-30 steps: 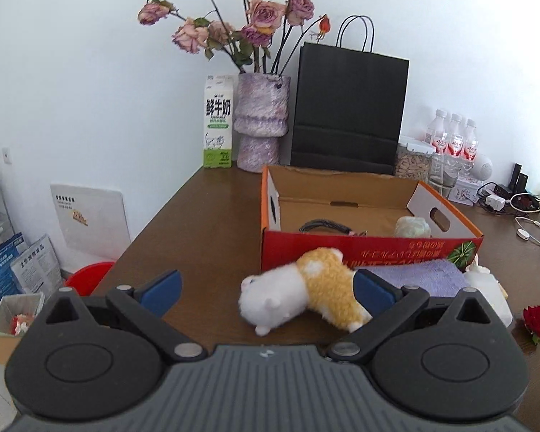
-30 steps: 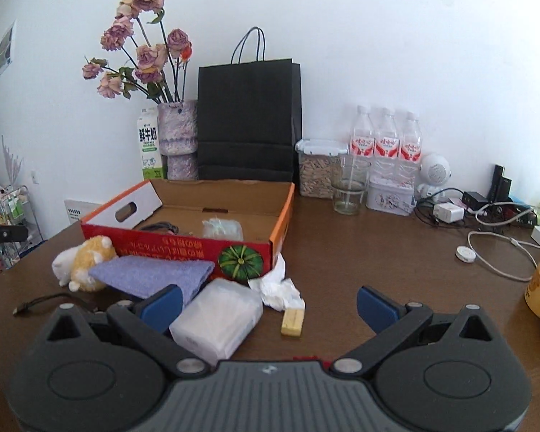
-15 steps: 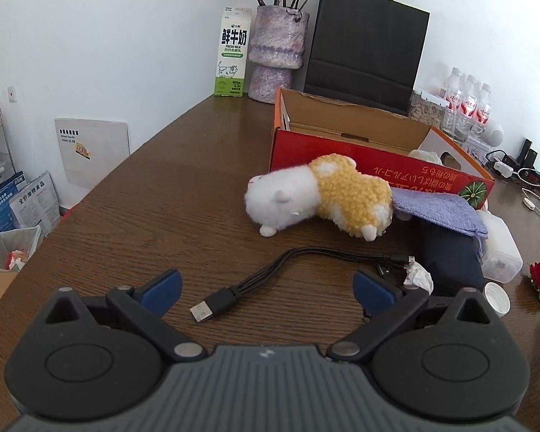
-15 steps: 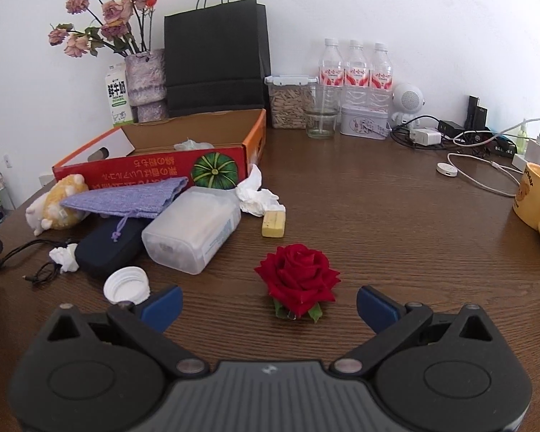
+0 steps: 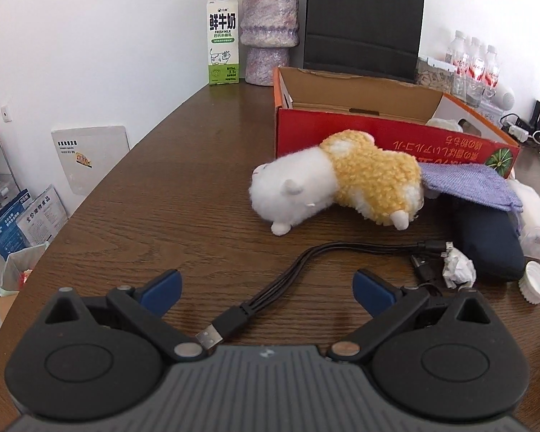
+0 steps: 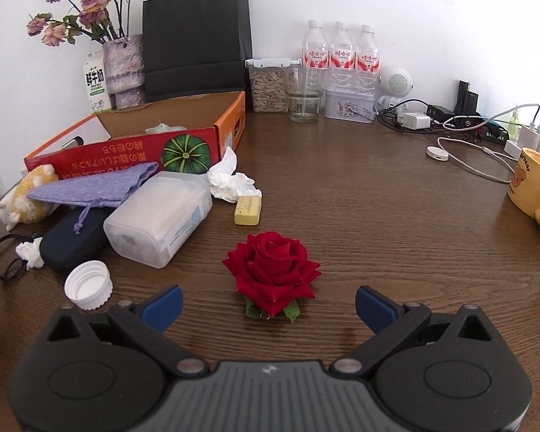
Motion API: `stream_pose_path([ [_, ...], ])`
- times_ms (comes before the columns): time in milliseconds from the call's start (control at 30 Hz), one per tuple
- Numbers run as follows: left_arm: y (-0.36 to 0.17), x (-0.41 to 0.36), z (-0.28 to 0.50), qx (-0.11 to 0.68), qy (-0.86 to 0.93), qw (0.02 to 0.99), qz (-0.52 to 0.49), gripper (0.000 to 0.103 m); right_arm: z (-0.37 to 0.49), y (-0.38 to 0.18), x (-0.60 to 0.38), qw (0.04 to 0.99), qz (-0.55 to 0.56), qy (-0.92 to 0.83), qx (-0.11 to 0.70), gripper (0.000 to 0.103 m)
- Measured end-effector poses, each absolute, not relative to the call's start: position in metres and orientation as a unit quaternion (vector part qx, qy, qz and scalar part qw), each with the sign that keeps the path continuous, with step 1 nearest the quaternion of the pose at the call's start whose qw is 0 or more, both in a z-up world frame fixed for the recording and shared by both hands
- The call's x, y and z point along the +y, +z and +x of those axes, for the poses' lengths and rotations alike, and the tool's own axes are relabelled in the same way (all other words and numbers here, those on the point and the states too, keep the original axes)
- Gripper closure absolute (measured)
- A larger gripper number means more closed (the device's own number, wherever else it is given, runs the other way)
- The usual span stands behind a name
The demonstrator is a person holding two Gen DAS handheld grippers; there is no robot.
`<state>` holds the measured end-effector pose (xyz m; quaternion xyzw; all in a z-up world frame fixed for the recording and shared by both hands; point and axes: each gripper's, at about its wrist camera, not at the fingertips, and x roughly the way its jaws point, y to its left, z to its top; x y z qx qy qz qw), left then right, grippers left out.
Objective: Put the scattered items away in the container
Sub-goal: 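Grasp the thin black cable with the left tool while the right tool grasps the red rose, then carry the thin cable and red rose into the box with both tools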
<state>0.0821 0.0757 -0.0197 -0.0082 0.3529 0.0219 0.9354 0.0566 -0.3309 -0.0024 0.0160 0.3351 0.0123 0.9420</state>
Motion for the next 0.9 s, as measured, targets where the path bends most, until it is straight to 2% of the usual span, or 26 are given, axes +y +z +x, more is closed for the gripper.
stream_pose_path([
  [67,-0.023,0.079,0.084,0.355,0.023,0.935,-0.013,0.000,0.060,-0.004,-0.332,0.942,0.017,0.010,0.336,0.004],
  [133,-0.024,0.082,0.084,0.357,0.023,0.934,-0.019,0.011,0.064,-0.006,-0.334,0.941,0.016,0.007,0.338,0.005],
  [300,-0.025,0.082,0.083,0.363,0.018,0.932,-0.004,0.022,0.074,-0.010,-0.335,0.939,0.012,0.009,0.344,0.015],
  [467,-0.023,0.075,0.082,0.360,0.000,0.933,0.009,0.043,0.080,-0.009,-0.333,0.940,0.006,0.011,0.340,0.020],
  [533,-0.022,0.072,0.081,0.359,-0.008,0.933,0.010,0.058,0.082,-0.009,-0.332,0.939,0.005,0.011,0.342,0.023],
  [567,-0.022,0.069,0.080,0.359,-0.014,0.933,0.013,0.063,0.083,-0.009,-0.332,0.939,0.004,0.012,0.343,0.031],
  [633,-0.021,0.064,0.078,0.358,-0.021,0.933,0.017,0.085,0.084,-0.009,-0.332,0.940,0.005,0.014,0.342,0.041],
  [700,-0.020,0.061,0.076,0.358,-0.026,0.933,0.020,0.090,0.085,-0.008,-0.332,0.939,0.004,0.013,0.343,0.043],
  [733,-0.020,0.058,0.074,0.357,-0.029,0.933,0.026,0.091,0.085,-0.008,-0.332,0.939,0.003,0.015,0.342,0.047],
  [767,-0.020,0.056,0.073,0.357,-0.030,0.933,0.031,0.092,0.084,-0.007,-0.331,0.940,0.003,0.020,0.342,0.059],
  [900,-0.020,0.050,0.067,0.355,-0.034,0.934,0.030,0.094,0.078,-0.007,-0.329,0.941,0.011,0.027,0.337,0.065],
])
